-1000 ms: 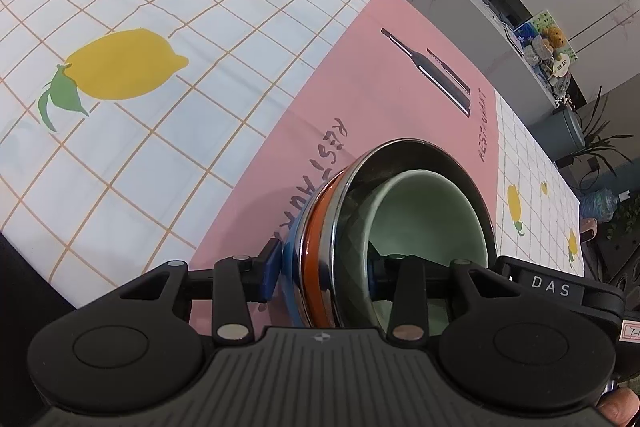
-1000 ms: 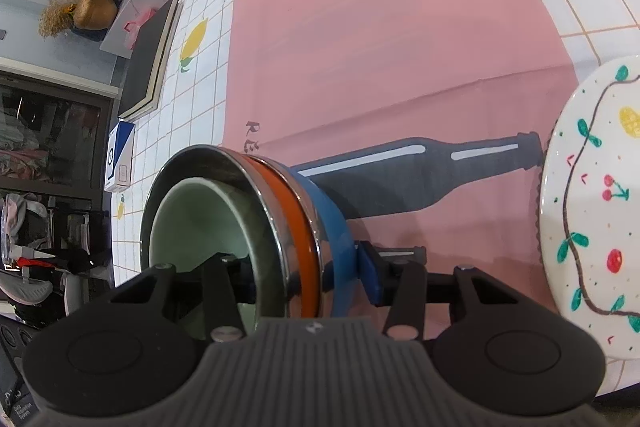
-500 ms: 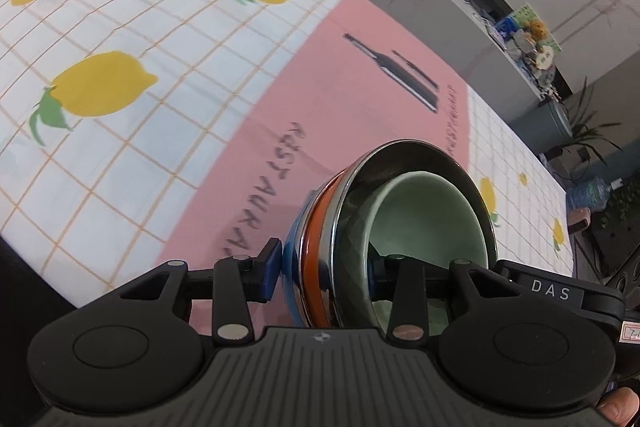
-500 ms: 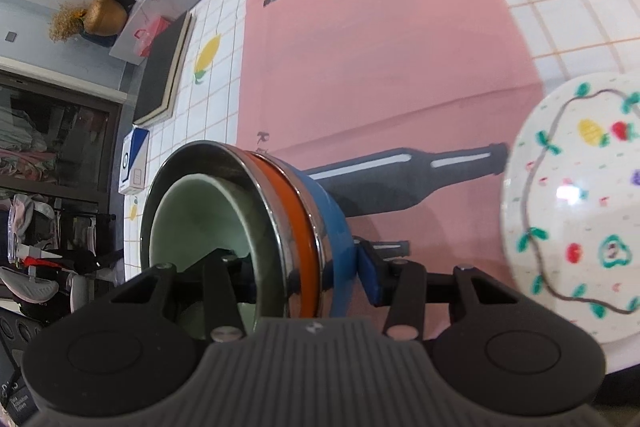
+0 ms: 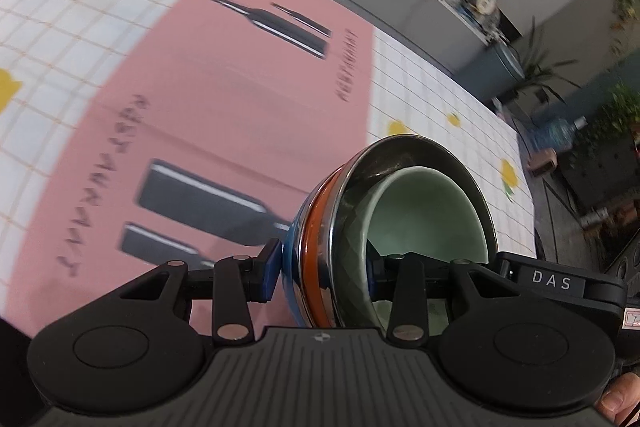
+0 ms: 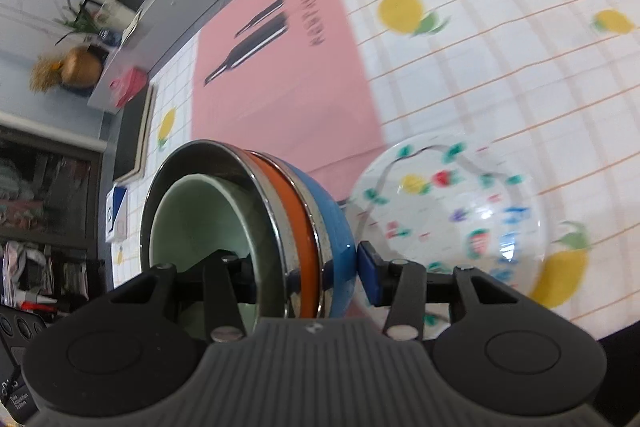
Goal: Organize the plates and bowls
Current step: 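Lift the bowl stack with the left tool and set it onto the painted plate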
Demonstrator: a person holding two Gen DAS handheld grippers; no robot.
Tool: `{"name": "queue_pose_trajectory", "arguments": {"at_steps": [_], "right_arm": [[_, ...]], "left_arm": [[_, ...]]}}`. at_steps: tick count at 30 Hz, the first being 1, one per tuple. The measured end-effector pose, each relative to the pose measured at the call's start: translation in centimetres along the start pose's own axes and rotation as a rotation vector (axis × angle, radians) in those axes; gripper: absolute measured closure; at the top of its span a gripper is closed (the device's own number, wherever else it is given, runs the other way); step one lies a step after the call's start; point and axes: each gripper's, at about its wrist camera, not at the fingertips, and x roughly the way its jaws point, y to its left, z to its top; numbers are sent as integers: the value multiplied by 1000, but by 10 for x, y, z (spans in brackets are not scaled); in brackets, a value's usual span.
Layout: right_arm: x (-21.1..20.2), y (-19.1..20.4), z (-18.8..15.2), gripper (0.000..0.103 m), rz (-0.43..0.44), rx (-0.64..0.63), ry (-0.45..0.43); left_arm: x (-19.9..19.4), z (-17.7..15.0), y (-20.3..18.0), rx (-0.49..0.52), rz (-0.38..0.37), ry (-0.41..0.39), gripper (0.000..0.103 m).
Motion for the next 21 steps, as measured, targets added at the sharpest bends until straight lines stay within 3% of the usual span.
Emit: {"name": "queue_pose_trajectory", "arguments": {"at_steps": [8, 21], "right_arm": [[-19, -37, 12, 57, -17, 39, -18], [-15, -70, 18, 57, -13, 69, 9]], "left_arm": [[25, -7, -33, 58, -17, 45, 59], [47, -17, -50, 77, 17, 102, 59]]}}
